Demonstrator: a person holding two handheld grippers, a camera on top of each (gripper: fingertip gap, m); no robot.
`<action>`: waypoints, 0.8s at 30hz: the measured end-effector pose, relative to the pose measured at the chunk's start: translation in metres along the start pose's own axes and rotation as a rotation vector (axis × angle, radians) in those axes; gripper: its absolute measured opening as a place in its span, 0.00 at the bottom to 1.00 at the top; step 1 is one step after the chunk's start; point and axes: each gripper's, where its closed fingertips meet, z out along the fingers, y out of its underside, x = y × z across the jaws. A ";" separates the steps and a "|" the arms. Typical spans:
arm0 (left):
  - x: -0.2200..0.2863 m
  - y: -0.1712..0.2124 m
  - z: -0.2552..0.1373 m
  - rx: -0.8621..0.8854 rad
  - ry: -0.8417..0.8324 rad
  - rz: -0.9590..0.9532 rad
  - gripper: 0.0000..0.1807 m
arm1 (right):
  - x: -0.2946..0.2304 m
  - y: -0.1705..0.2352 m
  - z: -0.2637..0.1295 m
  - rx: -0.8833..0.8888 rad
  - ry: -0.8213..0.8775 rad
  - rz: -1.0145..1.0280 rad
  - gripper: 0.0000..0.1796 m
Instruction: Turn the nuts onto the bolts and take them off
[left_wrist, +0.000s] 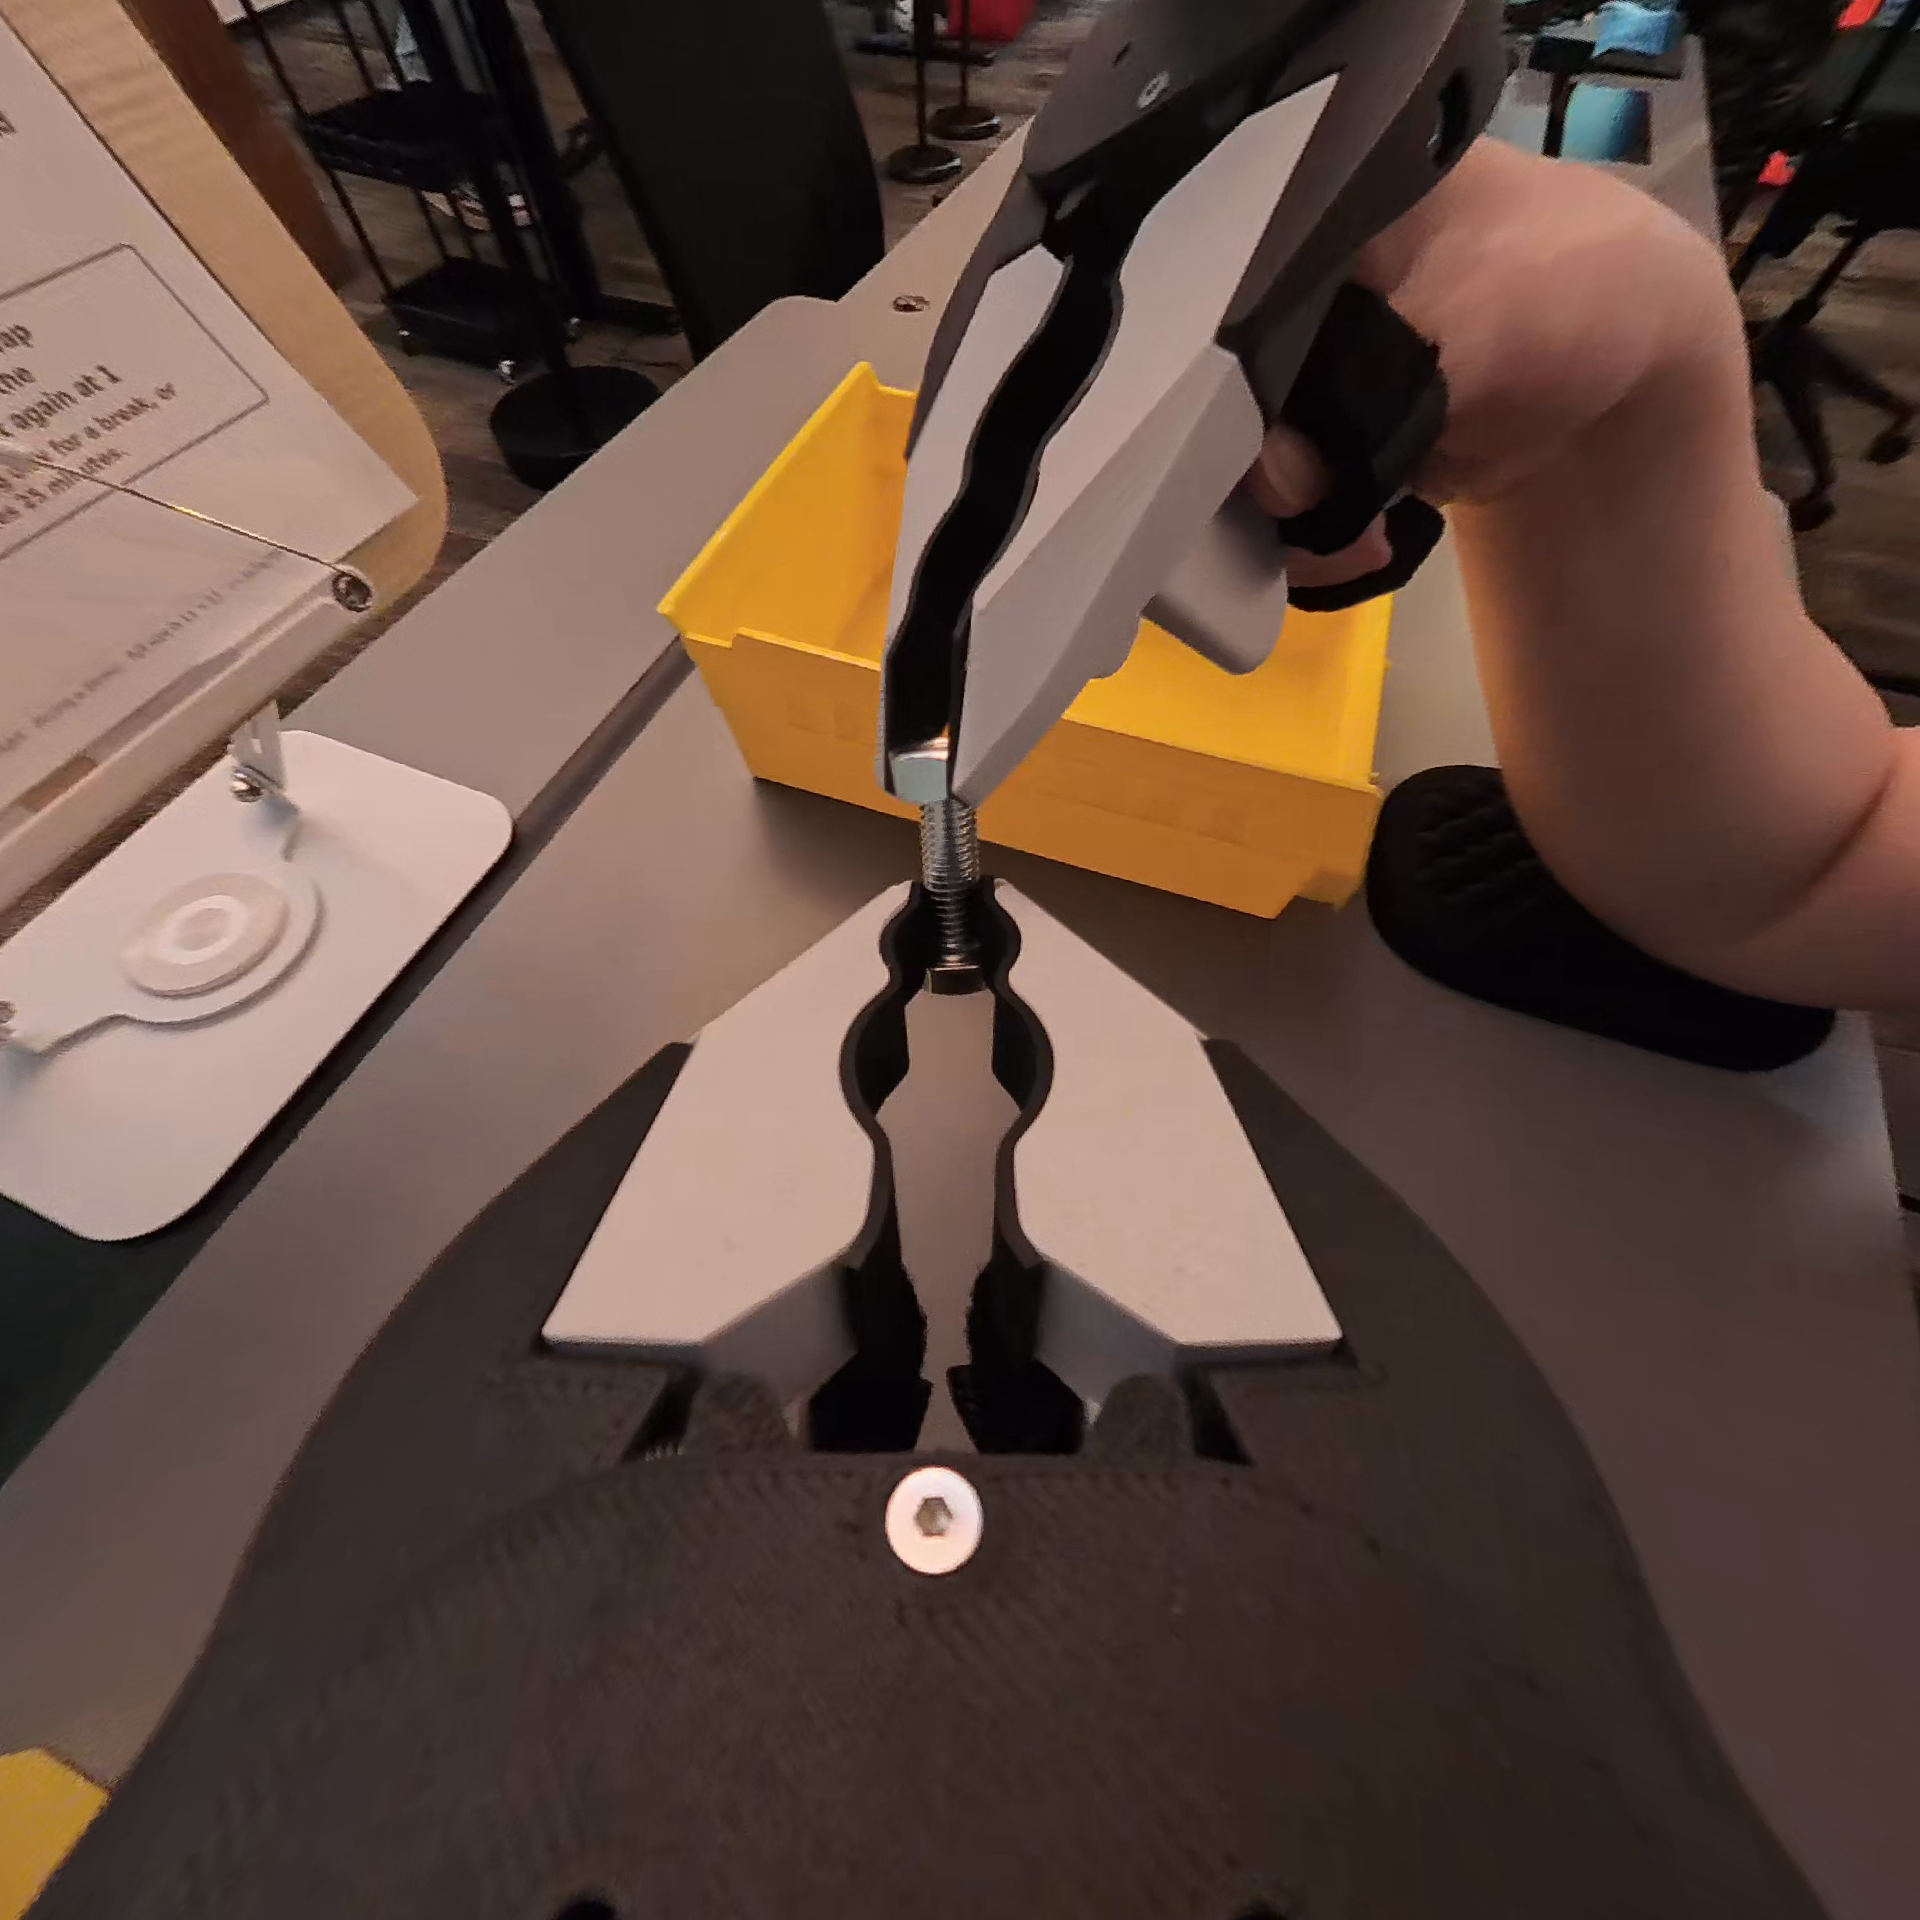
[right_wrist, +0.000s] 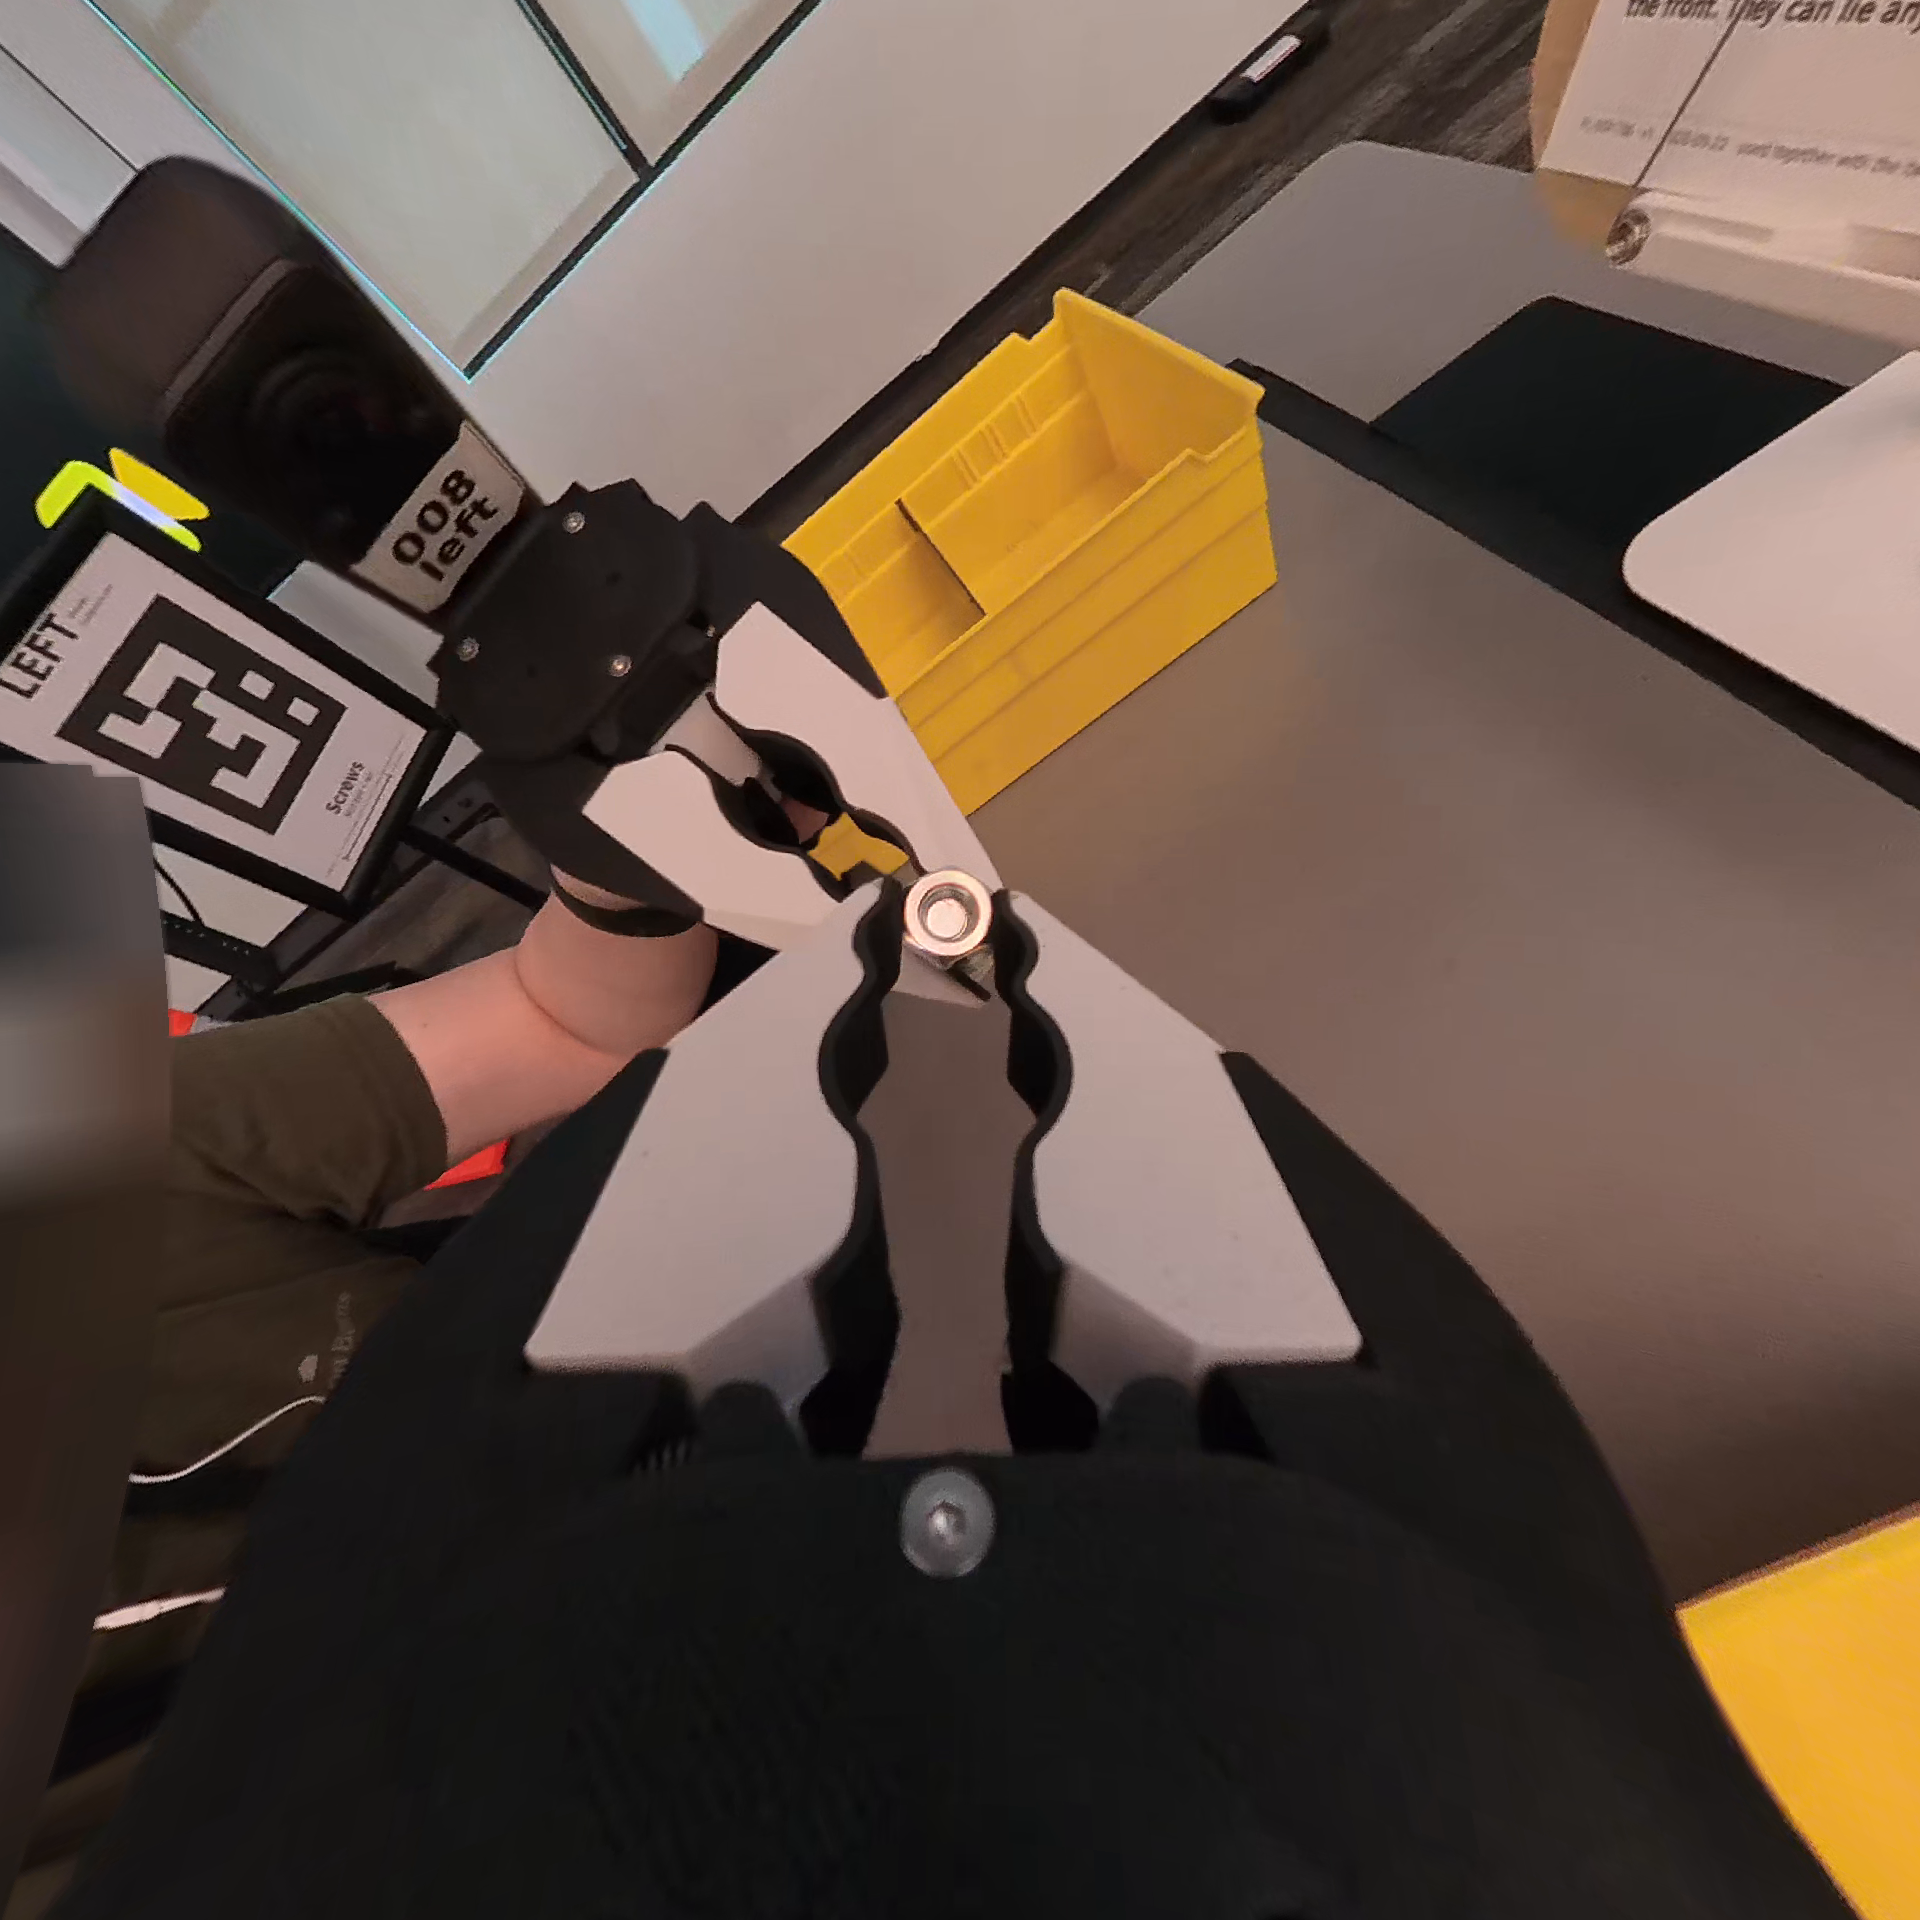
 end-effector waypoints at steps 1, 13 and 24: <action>-0.001 0.001 0.000 -0.005 -0.012 0.008 0.04 | 0.000 0.000 0.001 0.000 0.007 -0.010 0.09; 0.000 -0.007 -0.006 0.049 0.039 -0.031 0.04 | -0.007 -0.008 0.000 0.039 -0.018 -0.092 0.09; 0.002 -0.008 -0.005 0.056 0.043 -0.025 0.04 | -0.008 -0.009 0.000 0.048 -0.016 -0.130 0.09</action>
